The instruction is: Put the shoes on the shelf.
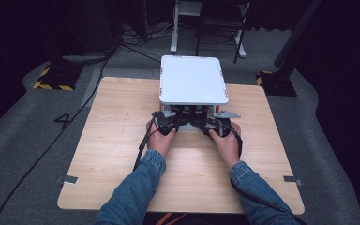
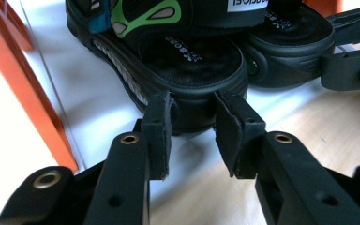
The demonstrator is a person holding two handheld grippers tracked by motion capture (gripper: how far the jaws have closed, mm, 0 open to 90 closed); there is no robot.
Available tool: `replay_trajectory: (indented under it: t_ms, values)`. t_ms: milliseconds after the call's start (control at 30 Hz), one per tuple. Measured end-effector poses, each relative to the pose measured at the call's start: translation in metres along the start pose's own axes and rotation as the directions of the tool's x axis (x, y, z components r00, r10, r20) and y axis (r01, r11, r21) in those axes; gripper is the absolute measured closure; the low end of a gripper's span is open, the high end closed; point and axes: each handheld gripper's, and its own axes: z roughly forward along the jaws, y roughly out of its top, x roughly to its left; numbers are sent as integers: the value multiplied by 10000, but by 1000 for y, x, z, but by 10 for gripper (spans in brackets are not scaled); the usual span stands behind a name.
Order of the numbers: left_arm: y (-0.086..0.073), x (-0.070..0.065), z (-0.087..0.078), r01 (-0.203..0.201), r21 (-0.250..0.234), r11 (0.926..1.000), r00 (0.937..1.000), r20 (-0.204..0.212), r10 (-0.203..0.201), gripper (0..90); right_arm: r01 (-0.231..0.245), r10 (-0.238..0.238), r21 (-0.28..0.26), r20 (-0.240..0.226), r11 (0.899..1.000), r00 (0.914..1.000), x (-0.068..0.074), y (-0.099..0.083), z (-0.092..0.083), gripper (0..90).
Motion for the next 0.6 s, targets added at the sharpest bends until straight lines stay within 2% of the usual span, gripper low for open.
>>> replay_trajectory:
  t_ms: [33,67,100,133,167,200,367,400,500,567,600]
  values:
    - [0,0,0,0,0,10000,10000,0,0,640,0,0,0,0,10000,10000,0,0,0,440]
    - [3,1,4,2,-63,10000,9997,-258,-3,628,197,-197,98,0,9998,9998,-5,5,4,447]
    - [3,1,4,2,-63,10000,9997,-258,-3,623,197,-197,98,0,9998,9998,-5,5,4,447]
    - [6,2,8,8,-89,10000,9996,-285,-11,619,509,-511,280,54,9983,9987,-8,11,7,459]
    - [6,2,8,8,-89,10000,9996,-285,-11,609,509,-511,280,54,9983,9987,-8,11,7,459]
    - [8,5,12,-71,-198,9998,9995,-318,64,597,602,-609,499,118,9969,9981,-11,16,10,469]
    - [9,8,17,-59,-374,9993,9999,-112,55,539,784,-795,464,223,9958,9966,-15,20,15,489]
    - [8,6,15,-132,-512,9986,9998,129,139,521,720,-730,366,281,9967,9969,-14,19,14,497]
    - [5,1,8,-126,-495,9987,9999,85,130,473,723,-727,270,177,9970,9972,-12,18,11,464]
    - [2,-2,-1,-275,-590,9979,9993,251,291,462,747,-749,261,83,9969,9972,-8,16,4,424]
    - [-1,-6,-11,-138,-645,9978,9988,454,168,443,680,-680,250,20,9974,9977,-4,15,-6,419]
